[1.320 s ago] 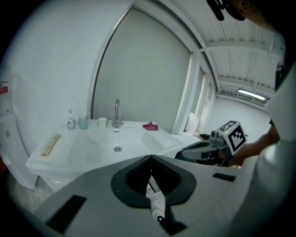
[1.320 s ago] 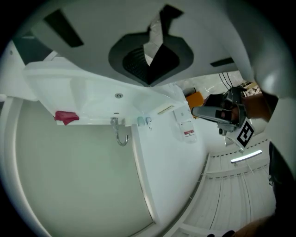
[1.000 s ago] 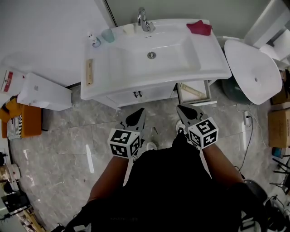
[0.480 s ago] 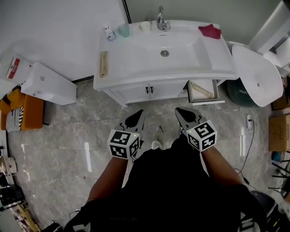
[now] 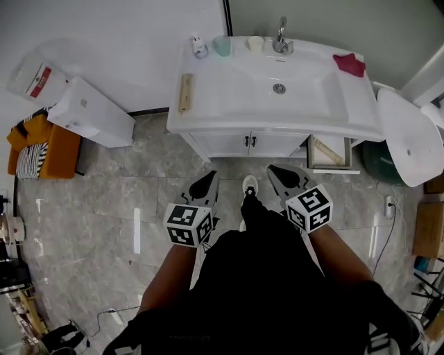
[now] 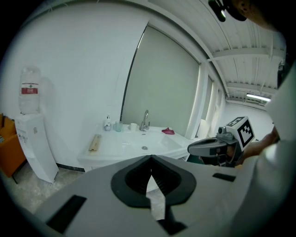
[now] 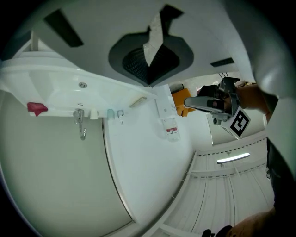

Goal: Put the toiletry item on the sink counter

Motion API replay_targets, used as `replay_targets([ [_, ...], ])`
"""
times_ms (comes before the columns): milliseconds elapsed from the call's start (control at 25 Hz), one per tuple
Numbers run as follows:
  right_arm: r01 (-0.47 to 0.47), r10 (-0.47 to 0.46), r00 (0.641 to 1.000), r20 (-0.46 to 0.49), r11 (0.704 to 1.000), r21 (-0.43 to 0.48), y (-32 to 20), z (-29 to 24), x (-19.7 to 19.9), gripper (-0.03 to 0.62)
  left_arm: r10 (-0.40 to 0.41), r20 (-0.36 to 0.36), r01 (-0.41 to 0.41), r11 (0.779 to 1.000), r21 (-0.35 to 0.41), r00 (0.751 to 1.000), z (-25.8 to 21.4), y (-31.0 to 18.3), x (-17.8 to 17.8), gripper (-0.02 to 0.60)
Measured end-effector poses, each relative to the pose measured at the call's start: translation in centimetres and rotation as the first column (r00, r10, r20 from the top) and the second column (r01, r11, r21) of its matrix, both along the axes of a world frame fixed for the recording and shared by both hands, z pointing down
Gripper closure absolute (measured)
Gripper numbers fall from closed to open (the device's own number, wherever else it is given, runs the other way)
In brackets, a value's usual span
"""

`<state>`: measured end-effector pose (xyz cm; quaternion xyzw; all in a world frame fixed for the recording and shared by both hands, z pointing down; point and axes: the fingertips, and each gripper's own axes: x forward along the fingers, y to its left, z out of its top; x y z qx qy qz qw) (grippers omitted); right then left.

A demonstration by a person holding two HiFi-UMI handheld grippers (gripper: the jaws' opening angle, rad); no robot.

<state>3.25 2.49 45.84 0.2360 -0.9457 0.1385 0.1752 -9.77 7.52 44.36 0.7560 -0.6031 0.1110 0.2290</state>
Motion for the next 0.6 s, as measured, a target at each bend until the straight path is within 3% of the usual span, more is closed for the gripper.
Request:
replay_targets([
  [280, 0.079, -0.078, 0.997, 0.018, 0.997, -0.014, -2.5, 0.4, -5.5, 0.590, -0.062, 0.027, 0.063, 0.998, -0.029, 0.998, 0.7, -1.1, -4.3, 0.575],
  [600, 0.143, -0.142, 0.988, 0.054, 0.989, -0.029, -8.5, 0.3, -11.8, 0.589, -0.126, 0.066, 0.129, 0.991, -0.041, 0.990, 0.5, -6.6, -10.3, 0.577],
])
